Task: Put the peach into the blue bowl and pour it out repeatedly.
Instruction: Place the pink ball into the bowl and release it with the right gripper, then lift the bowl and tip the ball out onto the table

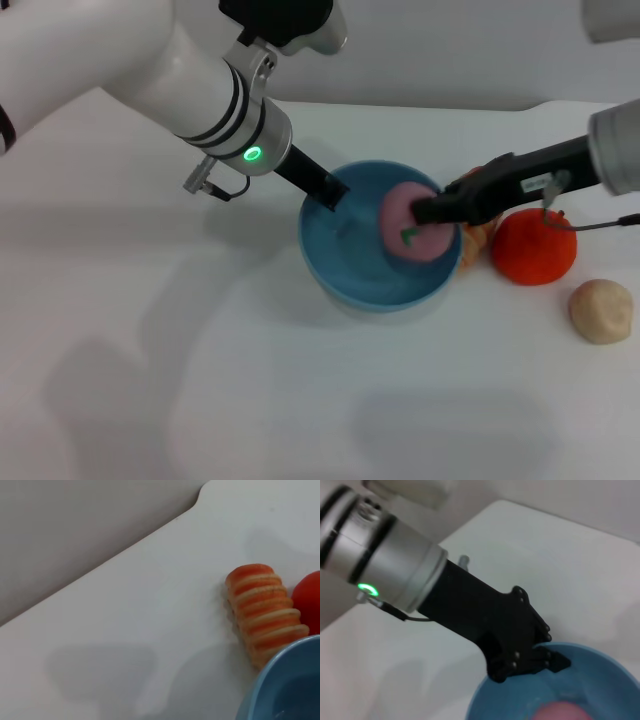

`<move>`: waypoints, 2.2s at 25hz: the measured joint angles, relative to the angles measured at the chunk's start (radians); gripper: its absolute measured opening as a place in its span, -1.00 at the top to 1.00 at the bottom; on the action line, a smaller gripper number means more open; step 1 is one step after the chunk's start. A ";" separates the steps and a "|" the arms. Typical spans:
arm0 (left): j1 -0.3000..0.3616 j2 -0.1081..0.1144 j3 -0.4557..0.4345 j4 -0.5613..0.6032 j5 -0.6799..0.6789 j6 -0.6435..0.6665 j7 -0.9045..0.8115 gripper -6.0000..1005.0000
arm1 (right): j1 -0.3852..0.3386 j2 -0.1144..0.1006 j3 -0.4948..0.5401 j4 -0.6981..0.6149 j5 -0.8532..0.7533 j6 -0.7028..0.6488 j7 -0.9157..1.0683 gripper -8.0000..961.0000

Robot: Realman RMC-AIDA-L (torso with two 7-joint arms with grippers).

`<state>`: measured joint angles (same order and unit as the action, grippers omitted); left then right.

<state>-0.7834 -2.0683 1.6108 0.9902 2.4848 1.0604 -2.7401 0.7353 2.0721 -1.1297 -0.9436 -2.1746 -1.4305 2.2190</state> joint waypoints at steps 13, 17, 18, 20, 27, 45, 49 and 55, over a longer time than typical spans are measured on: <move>0.019 0.000 0.018 -0.009 -0.003 -0.037 -0.001 0.99 | -0.024 0.001 -0.045 0.026 0.019 0.083 -0.027 0.16; 0.039 0.000 0.022 -0.011 -0.004 -0.064 0.001 0.99 | -0.081 -0.002 -0.025 -0.020 0.021 0.121 -0.044 0.05; 0.039 0.000 0.022 -0.011 -0.004 -0.064 0.001 0.99 | -0.106 -0.002 -0.008 -0.045 0.027 0.131 -0.060 0.03; 0.049 0.001 0.026 -0.013 -0.004 -0.078 0.001 0.99 | -0.158 0.000 0.045 -0.087 0.063 0.137 -0.116 0.00; 0.086 0.004 0.049 -0.014 -0.003 -0.179 0.002 0.99 | -0.346 0.002 0.279 -0.046 0.402 0.118 -0.464 0.01; 0.075 -0.001 0.327 0.160 0.372 -0.474 -0.004 0.99 | -0.550 0.000 0.519 0.490 0.775 0.120 -1.025 0.03; 0.091 0.003 0.401 0.188 0.404 -0.559 0.065 0.99 | -0.559 0.000 0.529 0.501 0.776 0.119 -1.027 0.04; 0.172 0.000 0.421 0.228 0.405 -0.736 0.291 0.99 | -0.549 -0.001 0.529 0.530 0.776 0.118 -1.029 0.04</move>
<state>-0.6115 -2.0683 2.0314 1.2180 2.8902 0.3247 -2.4489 0.1860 2.0711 -0.6005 -0.4139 -1.3982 -1.3124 1.1899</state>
